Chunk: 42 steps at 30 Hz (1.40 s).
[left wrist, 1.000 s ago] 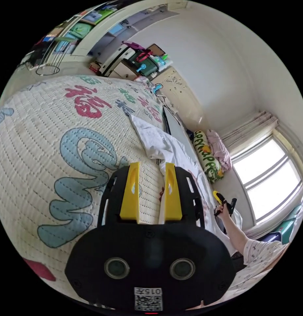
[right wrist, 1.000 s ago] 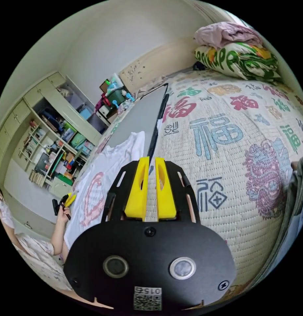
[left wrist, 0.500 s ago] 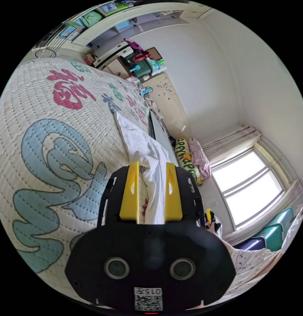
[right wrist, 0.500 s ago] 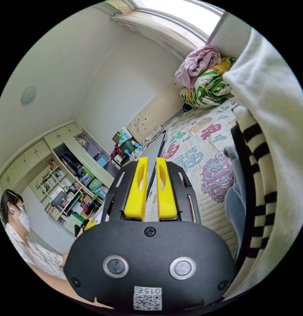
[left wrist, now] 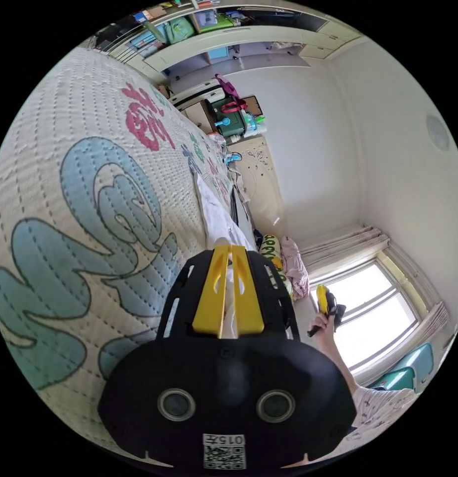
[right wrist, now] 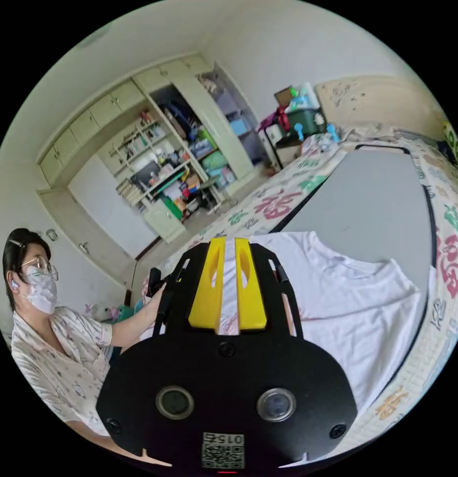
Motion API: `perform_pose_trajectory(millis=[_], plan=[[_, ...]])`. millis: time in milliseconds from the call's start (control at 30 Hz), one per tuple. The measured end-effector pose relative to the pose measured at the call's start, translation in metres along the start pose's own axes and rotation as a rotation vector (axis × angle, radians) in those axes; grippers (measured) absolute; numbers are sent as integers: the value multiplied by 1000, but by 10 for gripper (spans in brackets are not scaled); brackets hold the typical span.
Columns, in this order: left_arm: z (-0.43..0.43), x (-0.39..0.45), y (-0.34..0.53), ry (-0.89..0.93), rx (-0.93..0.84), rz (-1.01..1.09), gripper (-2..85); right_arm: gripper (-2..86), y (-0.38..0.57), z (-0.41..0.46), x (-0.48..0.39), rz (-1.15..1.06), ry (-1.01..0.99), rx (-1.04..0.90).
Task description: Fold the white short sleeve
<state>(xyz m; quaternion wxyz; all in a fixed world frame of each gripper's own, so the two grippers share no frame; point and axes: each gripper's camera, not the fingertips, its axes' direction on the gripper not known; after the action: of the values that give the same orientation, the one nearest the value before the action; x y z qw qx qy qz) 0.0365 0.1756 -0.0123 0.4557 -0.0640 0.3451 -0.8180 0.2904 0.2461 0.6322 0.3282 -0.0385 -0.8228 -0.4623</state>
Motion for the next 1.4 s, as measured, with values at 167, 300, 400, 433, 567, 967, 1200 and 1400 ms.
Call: perform_pose_trajectory(millis=[167,300,400,433,567,967,1200,1400], plan=[[-4,-1,10,16,-6,-43,-5,61,-58,343,-78,-88,-12,-469],[9,-11,26,76,-71,-149,-6,102,-64,510,-116,-111,104,-579],[19,-3,22,118,-82,-153,-6,119,-55,608,-115,-67,254,-667],[20,2,18,123,-75,-144,-6,118,-49,632,-110,-42,273,-683],[24,21,1,104,-63,-113,-6,71,-33,675,-94,3,353,-684],[87,212,-49,-111,-185,509,-5,5,-72,439,-19,104,316,-294],[177,338,-12,-163,-403,931,-4,4,33,264,53,251,325,-213],[243,402,21,-157,-566,1118,-4,4,135,194,101,409,303,-167]])
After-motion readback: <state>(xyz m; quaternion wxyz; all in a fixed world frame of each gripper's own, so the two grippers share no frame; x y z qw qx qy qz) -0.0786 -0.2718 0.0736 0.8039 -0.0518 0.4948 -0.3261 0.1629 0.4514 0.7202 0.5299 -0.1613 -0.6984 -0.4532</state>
